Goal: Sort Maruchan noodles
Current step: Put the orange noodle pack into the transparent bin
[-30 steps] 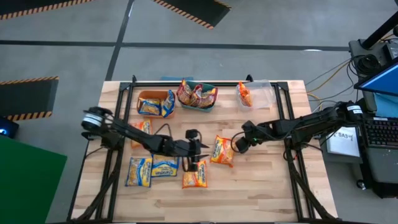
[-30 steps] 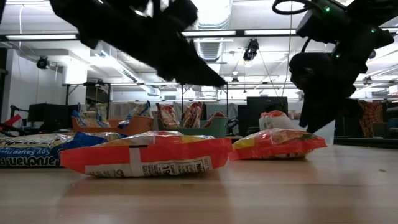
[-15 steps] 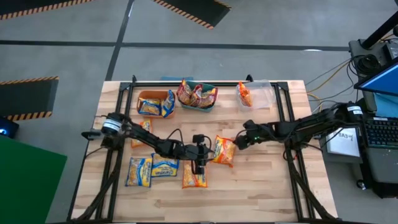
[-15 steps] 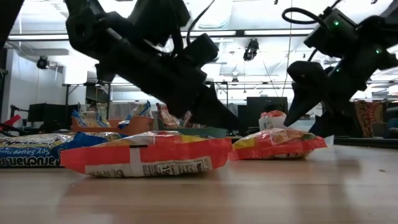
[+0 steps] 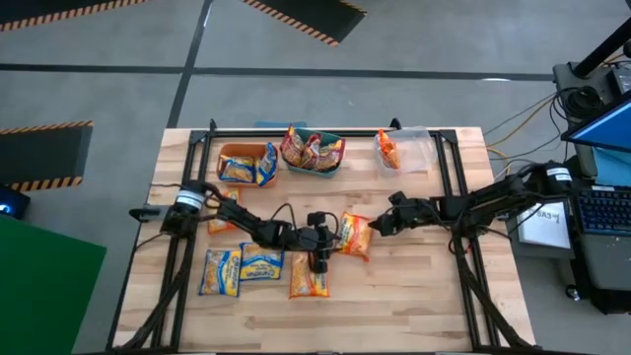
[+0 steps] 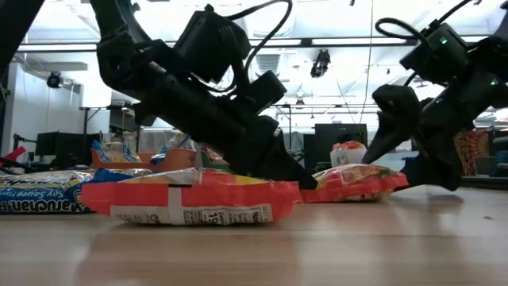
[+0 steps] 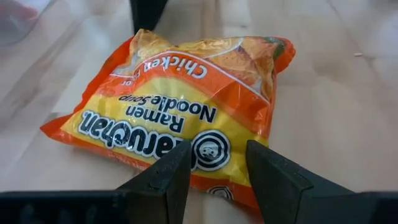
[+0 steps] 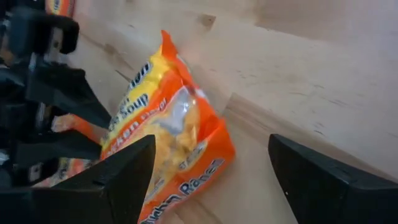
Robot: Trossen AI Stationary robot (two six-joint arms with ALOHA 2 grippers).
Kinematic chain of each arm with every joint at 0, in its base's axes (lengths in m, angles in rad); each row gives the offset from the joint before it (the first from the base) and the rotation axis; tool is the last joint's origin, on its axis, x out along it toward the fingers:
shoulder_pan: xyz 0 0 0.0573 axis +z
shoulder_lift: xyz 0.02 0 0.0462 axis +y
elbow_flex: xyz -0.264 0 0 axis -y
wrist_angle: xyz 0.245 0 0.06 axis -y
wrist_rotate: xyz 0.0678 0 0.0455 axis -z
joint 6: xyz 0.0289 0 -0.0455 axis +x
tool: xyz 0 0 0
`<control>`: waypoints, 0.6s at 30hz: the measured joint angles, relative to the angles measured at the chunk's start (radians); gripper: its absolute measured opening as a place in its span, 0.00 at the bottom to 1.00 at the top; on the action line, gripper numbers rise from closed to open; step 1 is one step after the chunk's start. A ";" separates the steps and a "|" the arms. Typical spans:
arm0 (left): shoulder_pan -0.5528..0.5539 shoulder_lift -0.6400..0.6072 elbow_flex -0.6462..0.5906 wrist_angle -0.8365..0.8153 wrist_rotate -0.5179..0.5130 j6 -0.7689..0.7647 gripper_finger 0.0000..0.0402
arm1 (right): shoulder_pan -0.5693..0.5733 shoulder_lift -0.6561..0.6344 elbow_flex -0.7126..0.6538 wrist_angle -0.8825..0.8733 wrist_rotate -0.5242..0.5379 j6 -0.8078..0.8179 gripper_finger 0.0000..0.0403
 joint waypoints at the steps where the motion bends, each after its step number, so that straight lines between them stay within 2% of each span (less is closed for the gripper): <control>1: 0.005 0.000 0.000 0.000 -0.001 -0.004 0.35 | 0.000 0.020 0.007 0.011 0.002 -0.003 0.74; 6: 0.019 0.000 -0.002 -0.003 -0.003 -0.007 0.35 | 0.000 0.141 0.057 0.098 -0.007 -0.048 0.74; 11: 0.023 0.001 -0.005 -0.005 -0.003 -0.009 0.35 | -0.002 0.241 0.120 0.212 -0.074 -0.091 0.74; 18: 0.023 0.001 -0.006 -0.009 -0.003 -0.009 0.35 | -0.003 0.355 0.219 0.217 -0.114 -0.160 0.71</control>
